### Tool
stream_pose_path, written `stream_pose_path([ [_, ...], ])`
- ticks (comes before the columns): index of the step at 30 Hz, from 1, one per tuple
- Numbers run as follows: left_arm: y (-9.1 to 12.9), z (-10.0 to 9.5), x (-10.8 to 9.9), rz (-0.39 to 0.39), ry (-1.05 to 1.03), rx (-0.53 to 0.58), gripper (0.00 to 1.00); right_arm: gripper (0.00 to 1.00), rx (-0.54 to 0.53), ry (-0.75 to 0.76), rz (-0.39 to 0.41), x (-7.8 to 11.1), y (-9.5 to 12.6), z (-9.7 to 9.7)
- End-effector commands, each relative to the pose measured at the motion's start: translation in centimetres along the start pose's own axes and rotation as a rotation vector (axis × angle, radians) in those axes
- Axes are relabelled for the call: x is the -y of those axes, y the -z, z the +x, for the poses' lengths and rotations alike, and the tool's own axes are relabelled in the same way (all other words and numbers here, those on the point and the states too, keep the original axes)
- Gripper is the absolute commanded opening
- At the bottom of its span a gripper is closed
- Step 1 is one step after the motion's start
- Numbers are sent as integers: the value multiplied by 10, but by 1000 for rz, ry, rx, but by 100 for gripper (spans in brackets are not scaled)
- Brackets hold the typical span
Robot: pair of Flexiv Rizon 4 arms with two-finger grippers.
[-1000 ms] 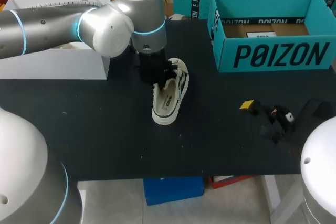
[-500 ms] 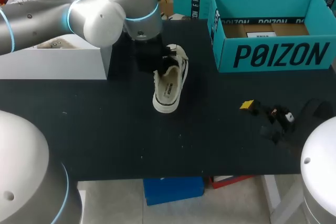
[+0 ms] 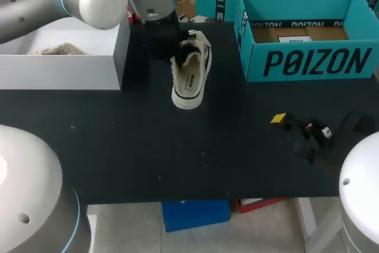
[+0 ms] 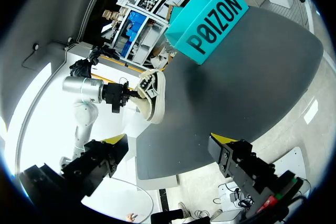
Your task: Take the shoe out of the shoebox, open the shoe tongue, remove and reinsert the insole, then place the shoe into the shoebox
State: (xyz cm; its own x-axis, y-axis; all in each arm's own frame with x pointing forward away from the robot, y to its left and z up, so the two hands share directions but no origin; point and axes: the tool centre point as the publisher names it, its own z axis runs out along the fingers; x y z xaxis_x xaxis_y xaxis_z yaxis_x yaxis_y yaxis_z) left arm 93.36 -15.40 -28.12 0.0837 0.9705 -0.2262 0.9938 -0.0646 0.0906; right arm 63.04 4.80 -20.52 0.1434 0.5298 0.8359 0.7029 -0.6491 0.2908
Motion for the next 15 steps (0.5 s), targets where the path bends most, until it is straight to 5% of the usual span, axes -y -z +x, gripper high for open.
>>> stream_pose_path([
  [1, 50, -5, -1, -22, 9, -29, 0, 100, -8, -9, 638, -2, 2, -3],
  [6, 84, -4, -8, -46, 100, -13, 0, 100, -8, -9, 638, -2, 2, -3],
  [15, 125, 35, -19, -86, 419, 17, 0, 100, -8, -9, 638, -2, 2, -3],
])
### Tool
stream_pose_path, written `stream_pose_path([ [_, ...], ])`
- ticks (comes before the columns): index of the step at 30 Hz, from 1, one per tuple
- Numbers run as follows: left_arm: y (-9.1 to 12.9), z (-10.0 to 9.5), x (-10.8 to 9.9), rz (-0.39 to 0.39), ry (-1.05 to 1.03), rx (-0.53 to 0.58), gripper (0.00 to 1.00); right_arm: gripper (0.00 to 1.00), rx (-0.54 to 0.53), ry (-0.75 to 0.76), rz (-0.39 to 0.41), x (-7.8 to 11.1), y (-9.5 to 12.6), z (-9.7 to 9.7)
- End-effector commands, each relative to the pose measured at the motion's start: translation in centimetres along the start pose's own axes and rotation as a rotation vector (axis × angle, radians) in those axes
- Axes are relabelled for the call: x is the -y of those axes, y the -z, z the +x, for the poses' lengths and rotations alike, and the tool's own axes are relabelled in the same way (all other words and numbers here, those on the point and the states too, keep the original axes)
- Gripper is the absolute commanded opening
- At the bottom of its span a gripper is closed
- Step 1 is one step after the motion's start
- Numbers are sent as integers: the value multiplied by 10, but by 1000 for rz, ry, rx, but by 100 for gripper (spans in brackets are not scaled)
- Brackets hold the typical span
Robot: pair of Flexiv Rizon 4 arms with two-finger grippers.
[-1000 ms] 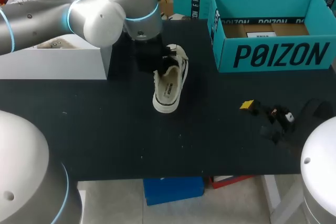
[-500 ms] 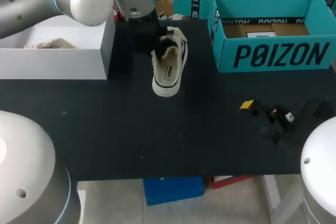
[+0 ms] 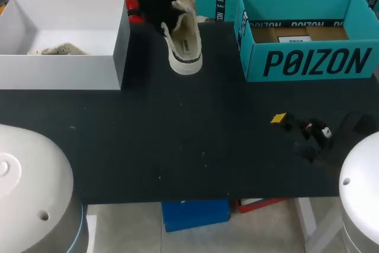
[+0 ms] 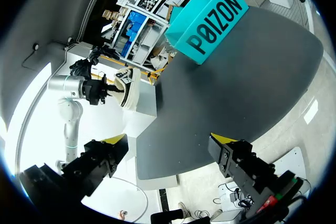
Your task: Take the shoe out of the shoebox, open the shoe tongue, remove and reinsert the insole, then place the shoe into the shoebox
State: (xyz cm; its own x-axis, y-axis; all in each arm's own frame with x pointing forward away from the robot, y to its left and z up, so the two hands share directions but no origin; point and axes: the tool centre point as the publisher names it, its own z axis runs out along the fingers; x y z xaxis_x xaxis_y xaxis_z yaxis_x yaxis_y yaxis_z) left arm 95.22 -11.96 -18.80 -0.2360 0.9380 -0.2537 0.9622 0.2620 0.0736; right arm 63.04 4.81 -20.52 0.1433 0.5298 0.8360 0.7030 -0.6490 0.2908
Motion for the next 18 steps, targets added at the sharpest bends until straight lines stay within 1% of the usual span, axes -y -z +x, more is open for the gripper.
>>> stream_pose_path([
  [1, 30, 26, -5, -18, 127, 22, 0, 100, -7, -9, 638, -2, 2, -3],
  [4, 39, 43, -15, -34, 217, 32, 0, 100, -7, -9, 638, -2, 2, -3],
  [8, 51, 71, -27, -60, 332, 40, 0, 100, -7, -9, 638, -2, 2, -3],
  [11, 59, 95, -34, -75, 417, 45, 0, 100, -7, -9, 638, -2, 2, -3],
  [12, 62, 107, -39, -84, 453, 44, 0, 100, -7, -9, 638, -2, 2, -3],
  [15, 68, 133, -44, -98, 532, 51, 0, 100, -7, -9, 638, -2, 2, -3],
  [17, 70, 148, -50, -110, 572, 50, 0, 100, -7, -9, 638, -2, 2, -3],
  [18, 70, 158, -58, -113, 598, 53, 0, 100, -7, -9, 638, -2, 2, -3],
])
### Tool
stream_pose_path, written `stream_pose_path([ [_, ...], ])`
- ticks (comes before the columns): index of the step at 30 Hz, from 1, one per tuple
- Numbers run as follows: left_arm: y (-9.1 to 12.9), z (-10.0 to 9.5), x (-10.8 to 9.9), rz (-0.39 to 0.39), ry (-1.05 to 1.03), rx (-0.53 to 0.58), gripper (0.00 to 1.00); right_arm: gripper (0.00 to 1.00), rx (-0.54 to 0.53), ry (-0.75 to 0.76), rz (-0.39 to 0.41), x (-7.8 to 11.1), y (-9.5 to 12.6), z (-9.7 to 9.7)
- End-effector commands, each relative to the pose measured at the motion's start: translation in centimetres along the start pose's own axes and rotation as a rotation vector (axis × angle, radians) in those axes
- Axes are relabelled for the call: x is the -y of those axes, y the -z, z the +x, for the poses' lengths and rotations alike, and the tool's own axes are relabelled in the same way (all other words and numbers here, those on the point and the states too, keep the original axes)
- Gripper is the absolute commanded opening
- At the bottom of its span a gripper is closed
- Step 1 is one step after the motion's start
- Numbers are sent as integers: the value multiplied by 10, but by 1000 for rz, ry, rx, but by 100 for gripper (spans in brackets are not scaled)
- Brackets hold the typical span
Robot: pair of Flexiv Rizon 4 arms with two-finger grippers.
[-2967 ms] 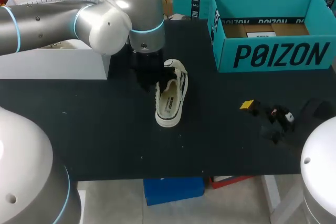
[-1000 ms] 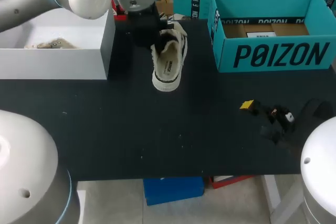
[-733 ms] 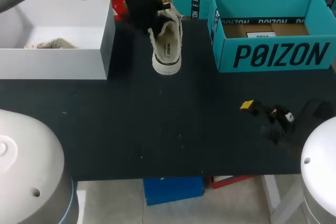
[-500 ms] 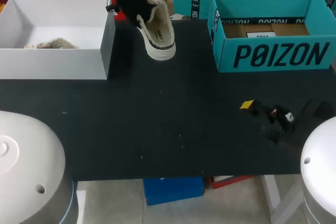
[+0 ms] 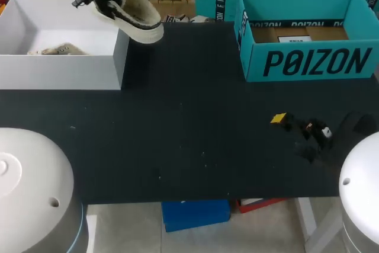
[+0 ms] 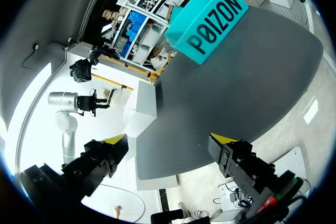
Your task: Take the shoe out of the shoebox, open the shoe tongue, remove and reinsert the insole, then place the shoe into the shoebox
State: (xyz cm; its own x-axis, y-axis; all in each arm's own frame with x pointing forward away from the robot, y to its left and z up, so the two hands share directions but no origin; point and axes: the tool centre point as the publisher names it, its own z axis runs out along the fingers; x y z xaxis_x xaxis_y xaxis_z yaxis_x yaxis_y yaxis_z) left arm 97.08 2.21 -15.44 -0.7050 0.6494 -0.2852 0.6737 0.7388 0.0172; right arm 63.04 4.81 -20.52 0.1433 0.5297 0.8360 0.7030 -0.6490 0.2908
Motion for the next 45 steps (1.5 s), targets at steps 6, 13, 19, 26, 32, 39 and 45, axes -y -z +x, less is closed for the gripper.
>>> stream_pose_path([
  [6, 11, 63, -53, -21, 153, 44, 0, 100, -7, -9, 638, -2, 2, -3],
  [13, 12, 84, -72, -17, 234, 63, 0, 100, -7, -9, 638, -2, 2, -3],
  [19, 12, 93, -85, -26, 271, 58, 0, 100, -7, -9, 638, -2, 2, -3],
  [26, 7, 101, -109, -58, 291, 61, 0, 100, -7, -9, 638, -2, 2, -3],
  [32, 15, 110, -120, -95, 327, 80, 0, 100, -7, -9, 638, -2, 2, -3],
  [39, 49, 118, -137, -60, 408, 47, 0, 100, -7, -9, 638, -2, 2, -3],
  [45, 57, 126, -151, -31, 469, 31, 0, 100, -7, -9, 638, -2, 2, -3],
])
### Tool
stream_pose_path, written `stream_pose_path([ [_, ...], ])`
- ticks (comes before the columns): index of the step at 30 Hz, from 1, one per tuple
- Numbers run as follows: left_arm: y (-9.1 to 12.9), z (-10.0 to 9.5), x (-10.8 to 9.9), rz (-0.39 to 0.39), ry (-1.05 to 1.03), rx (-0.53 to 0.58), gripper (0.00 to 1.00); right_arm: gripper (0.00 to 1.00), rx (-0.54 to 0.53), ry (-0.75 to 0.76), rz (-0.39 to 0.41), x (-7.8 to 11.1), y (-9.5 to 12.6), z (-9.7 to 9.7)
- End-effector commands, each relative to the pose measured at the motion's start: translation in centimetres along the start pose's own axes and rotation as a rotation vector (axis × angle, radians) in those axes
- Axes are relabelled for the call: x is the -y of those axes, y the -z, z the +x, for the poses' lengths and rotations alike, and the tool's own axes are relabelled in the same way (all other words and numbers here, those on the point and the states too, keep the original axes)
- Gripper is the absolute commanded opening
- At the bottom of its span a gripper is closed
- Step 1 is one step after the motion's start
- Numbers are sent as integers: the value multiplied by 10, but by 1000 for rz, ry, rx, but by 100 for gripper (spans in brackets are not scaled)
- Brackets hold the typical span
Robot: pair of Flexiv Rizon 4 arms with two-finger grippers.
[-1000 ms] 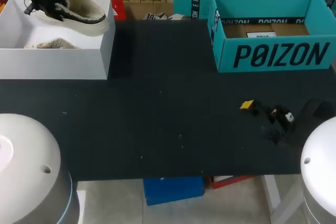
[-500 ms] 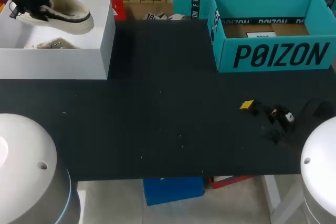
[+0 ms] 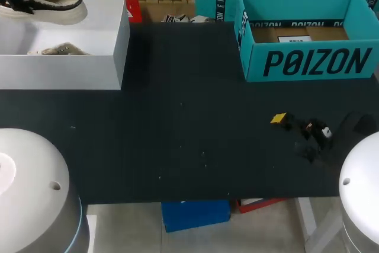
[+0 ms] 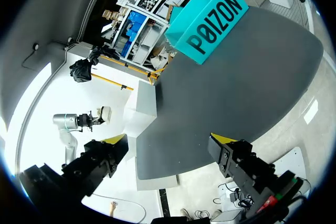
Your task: Take the shoe out of the shoebox, open the shoe tongue, remove and reinsert the insole, then place the shoe into the shoebox
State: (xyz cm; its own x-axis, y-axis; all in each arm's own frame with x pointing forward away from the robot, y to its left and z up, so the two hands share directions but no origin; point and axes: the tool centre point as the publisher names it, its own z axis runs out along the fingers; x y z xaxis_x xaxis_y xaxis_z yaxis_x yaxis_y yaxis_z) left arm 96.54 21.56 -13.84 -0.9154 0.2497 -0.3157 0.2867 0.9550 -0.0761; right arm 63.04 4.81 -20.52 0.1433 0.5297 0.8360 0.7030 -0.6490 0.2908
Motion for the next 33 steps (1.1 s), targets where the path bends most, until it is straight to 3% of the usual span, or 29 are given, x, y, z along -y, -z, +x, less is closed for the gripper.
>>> stream_pose_path([
  [1, 5, -6, -17, 9, 17, -17, 0, 100, -7, -9, 638, -2, 2, -3],
  [8, -2, -26, -49, 4, 46, -12, 0, 100, -7, -9, 638, -2, 2, -3],
  [14, -11, -52, -62, 3, 56, -17, 0, 100, -7, -9, 638, -2, 2, -3],
  [24, -36, -100, -69, -5, 60, -38, 0, 100, -7, -9, 638, -2, 2, -3],
  [33, -69, -115, -76, -33, 70, -47, 0, 100, -7, -9, 638, -2, 2, -3],
])
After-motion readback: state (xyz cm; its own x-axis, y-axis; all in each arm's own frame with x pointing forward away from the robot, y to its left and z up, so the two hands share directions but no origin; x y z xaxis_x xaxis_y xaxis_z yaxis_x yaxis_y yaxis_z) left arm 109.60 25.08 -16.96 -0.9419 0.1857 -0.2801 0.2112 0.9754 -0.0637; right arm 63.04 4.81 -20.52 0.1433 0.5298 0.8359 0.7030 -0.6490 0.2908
